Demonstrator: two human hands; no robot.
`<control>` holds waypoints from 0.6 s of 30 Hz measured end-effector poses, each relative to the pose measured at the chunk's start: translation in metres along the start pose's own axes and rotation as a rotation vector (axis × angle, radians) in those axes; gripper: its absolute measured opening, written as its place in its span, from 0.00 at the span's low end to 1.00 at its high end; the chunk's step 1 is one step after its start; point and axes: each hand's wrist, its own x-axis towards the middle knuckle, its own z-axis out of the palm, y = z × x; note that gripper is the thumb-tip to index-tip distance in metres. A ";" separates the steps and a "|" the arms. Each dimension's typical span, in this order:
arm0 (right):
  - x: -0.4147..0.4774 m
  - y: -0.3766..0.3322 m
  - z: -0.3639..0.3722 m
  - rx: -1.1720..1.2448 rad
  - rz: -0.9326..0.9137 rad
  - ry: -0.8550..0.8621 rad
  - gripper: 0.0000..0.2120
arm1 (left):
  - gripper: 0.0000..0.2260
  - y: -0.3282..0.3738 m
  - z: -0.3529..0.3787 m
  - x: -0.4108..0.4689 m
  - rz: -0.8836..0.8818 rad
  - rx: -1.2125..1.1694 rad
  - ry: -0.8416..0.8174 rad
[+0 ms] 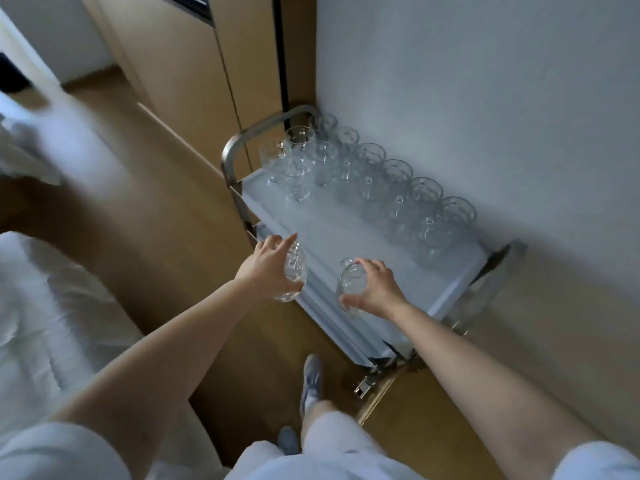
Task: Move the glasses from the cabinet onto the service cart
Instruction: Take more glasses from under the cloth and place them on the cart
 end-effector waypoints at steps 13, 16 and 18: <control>0.163 -0.017 -0.022 -0.020 0.017 0.009 0.45 | 0.45 -0.010 0.008 0.186 -0.002 0.002 -0.100; 0.182 -0.020 -0.020 -0.015 0.036 0.031 0.45 | 0.45 -0.009 0.011 0.214 0.010 0.032 -0.102; 0.190 -0.023 -0.018 -0.008 0.042 0.033 0.46 | 0.45 -0.008 0.014 0.230 0.007 0.027 -0.106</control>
